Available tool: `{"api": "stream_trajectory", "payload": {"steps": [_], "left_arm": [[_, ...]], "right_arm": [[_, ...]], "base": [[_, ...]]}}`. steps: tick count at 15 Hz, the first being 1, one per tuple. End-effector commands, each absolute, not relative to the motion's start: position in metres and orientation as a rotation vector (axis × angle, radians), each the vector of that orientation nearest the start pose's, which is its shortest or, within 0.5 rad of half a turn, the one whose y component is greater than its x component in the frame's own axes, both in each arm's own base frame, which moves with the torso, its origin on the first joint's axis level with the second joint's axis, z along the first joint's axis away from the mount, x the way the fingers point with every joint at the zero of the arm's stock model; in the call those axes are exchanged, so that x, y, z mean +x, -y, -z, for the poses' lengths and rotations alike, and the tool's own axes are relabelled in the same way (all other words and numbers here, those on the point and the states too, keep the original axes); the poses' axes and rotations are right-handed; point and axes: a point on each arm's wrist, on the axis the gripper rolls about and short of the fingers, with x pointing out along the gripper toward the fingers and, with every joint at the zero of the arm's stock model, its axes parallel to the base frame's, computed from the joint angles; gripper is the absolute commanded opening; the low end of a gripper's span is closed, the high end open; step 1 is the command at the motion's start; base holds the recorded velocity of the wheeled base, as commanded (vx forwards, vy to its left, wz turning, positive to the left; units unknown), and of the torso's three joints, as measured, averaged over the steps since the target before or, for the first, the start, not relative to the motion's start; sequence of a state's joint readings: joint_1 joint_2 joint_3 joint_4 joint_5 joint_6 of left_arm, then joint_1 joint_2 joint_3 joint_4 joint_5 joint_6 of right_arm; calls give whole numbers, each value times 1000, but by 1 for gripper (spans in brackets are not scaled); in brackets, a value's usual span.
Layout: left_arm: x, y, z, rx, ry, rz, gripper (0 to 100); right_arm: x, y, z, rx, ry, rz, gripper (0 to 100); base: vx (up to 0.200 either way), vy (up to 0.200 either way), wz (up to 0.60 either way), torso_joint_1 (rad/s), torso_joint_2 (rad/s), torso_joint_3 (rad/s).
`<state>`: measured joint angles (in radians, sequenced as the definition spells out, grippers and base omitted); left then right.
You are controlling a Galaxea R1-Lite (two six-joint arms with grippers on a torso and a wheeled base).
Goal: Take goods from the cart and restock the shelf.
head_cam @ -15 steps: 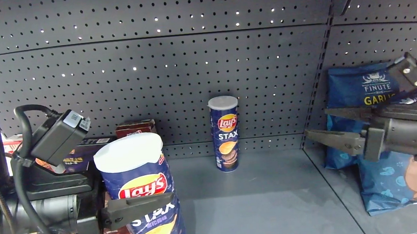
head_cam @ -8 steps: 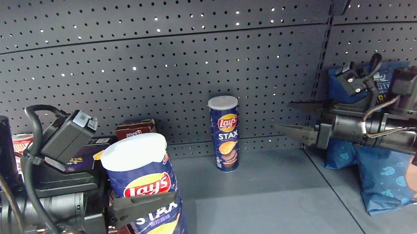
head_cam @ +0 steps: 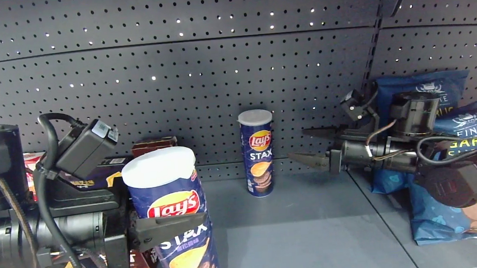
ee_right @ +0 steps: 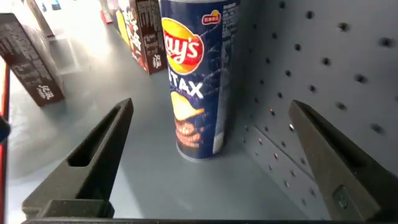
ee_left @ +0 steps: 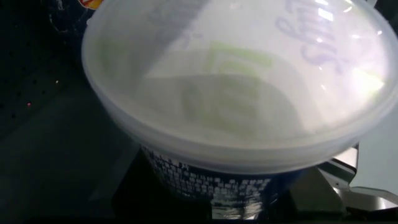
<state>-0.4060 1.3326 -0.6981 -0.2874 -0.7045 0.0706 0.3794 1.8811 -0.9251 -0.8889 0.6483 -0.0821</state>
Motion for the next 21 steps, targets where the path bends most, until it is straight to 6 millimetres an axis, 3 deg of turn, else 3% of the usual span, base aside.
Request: {"api": "stream_trajectory", "payload": {"steps": [1, 7, 21], "left_arm": [[183, 95, -215, 8, -325, 1111, 0], [184, 94, -215, 7, -328, 1106, 0], [183, 94, -213, 6, -333, 1107, 0]], "right_arm": [[335, -156, -163, -61, -53, -1052, 100], [339, -186, -145, -62, -70, -1123, 100], [355, -209, -116, -58, -117, -1152, 100]], "base": [[0, 0, 0, 0, 0, 0], [0, 0, 0, 0, 0, 0], [0, 0, 0, 0, 0, 0]]}}
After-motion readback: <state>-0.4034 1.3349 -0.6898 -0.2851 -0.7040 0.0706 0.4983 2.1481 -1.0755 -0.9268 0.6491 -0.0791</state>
